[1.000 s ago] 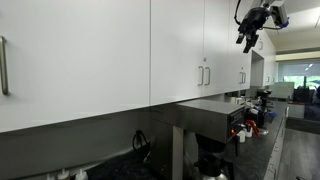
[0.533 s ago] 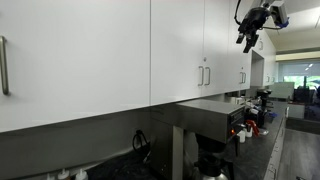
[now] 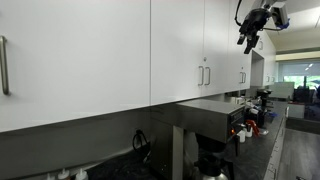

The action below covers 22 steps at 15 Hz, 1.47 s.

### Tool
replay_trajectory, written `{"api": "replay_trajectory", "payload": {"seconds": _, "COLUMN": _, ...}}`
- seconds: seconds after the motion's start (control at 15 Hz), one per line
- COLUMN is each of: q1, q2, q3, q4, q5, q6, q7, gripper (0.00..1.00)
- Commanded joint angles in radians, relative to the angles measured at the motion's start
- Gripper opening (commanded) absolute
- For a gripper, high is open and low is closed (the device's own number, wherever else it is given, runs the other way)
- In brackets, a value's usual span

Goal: Open the cabinet, retrieve the sugar, and then close the cabinet door

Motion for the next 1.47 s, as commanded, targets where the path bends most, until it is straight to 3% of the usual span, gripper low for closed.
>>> {"api": "replay_trajectory", "payload": {"seconds": 0.0, "q1": -0.042, "q2": 0.025, "q3": -0.040, "q4": -0.070, "q5": 0.034, "q6": 0.048, "q7": -0.130, "gripper": 1.00}}
{"api": "replay_trajectory", "payload": {"seconds": 0.47, "q1": -0.037, "q2": 0.121, "q3": -0.091, "q4": -0.142, "q5": 0.142, "q6": 0.227, "q7": -0.411, "gripper": 1.00}}
{"api": "replay_trajectory", "payload": {"seconds": 1.07, "q1": -0.048, "q2": 0.343, "q3": 0.003, "q4": -0.097, "q5": 0.421, "q6": 0.515, "q7": -0.644, "gripper": 1.00}}
{"api": "replay_trajectory", "payload": {"seconds": 1.4, "q1": -0.066, "q2": 0.380, "q3": 0.079, "q4": -0.089, "q5": 0.458, "q6": 0.636, "q7": -0.675, "gripper": 1.00}}
